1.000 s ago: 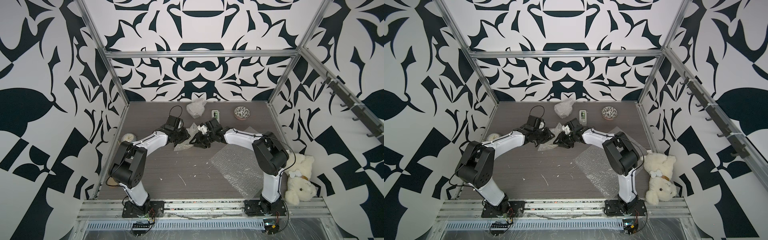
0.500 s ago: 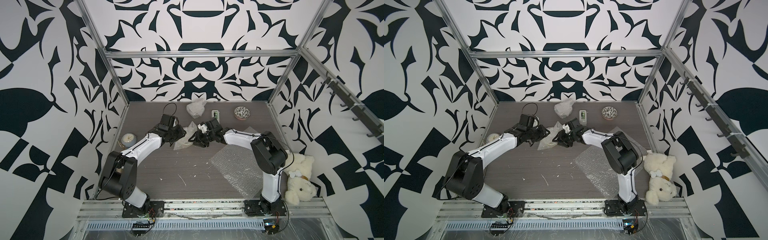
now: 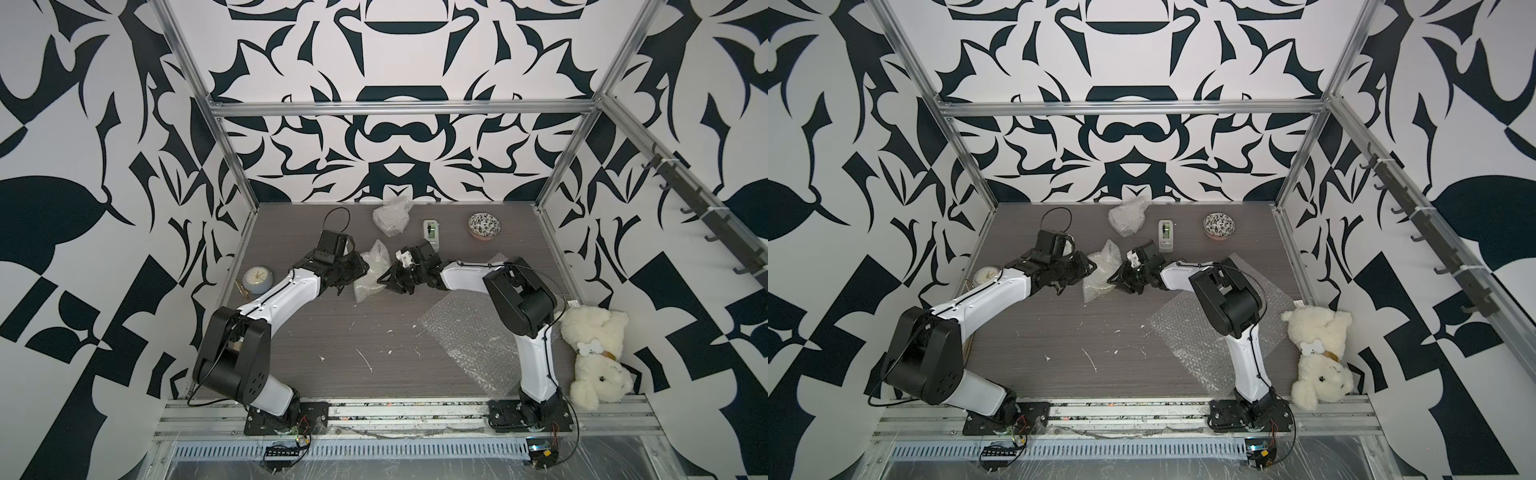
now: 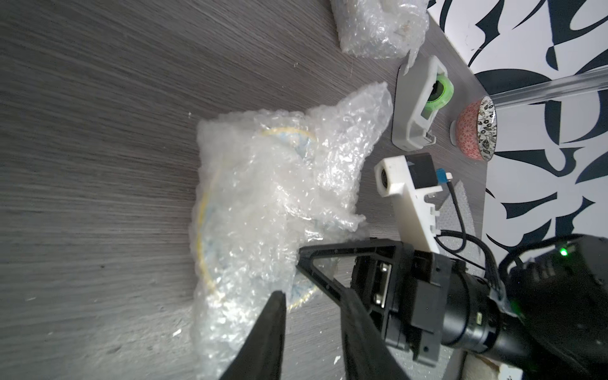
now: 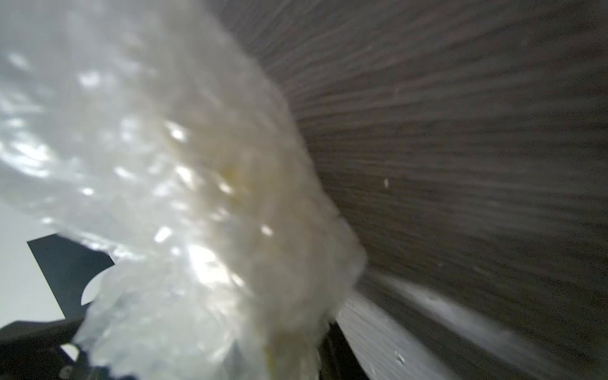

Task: Wrap bowls in bubble wrap
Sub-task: Move the bubble-wrapped bowl to the center of the board.

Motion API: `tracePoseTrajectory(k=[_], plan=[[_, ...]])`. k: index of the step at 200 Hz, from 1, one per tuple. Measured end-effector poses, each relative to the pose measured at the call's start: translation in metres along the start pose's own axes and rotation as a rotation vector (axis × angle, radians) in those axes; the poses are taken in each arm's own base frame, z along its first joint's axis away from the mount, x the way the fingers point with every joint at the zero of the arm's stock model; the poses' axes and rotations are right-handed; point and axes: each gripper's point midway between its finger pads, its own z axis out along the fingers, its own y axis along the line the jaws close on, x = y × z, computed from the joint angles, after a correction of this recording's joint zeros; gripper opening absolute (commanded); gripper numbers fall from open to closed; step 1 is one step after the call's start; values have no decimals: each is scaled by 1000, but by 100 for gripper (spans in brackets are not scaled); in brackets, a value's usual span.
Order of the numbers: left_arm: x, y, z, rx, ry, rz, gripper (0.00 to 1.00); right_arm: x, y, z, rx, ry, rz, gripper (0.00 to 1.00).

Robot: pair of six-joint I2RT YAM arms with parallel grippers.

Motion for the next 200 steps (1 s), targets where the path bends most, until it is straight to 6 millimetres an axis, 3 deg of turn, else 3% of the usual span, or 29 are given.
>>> tracePoseTrajectory(k=[38, 84, 137, 175, 200], plan=[[-2, 13, -2, -22, -4, -15, 33, -17, 6, 13, -10, -20, 7, 13], [-15, 32, -23, -42, -53, -49, 34, -49, 22, 29, -24, -69, 16, 0], [-32, 65, -49, -79, -126, -98, 35, -105, 56, 55, -68, -161, 35, 0], [-27, 81, -53, -107, -120, -112, 35, -130, 56, 76, -67, -191, 68, 0], [-26, 82, -53, -111, -116, -113, 35, -139, 58, 86, -77, -192, 81, 17]])
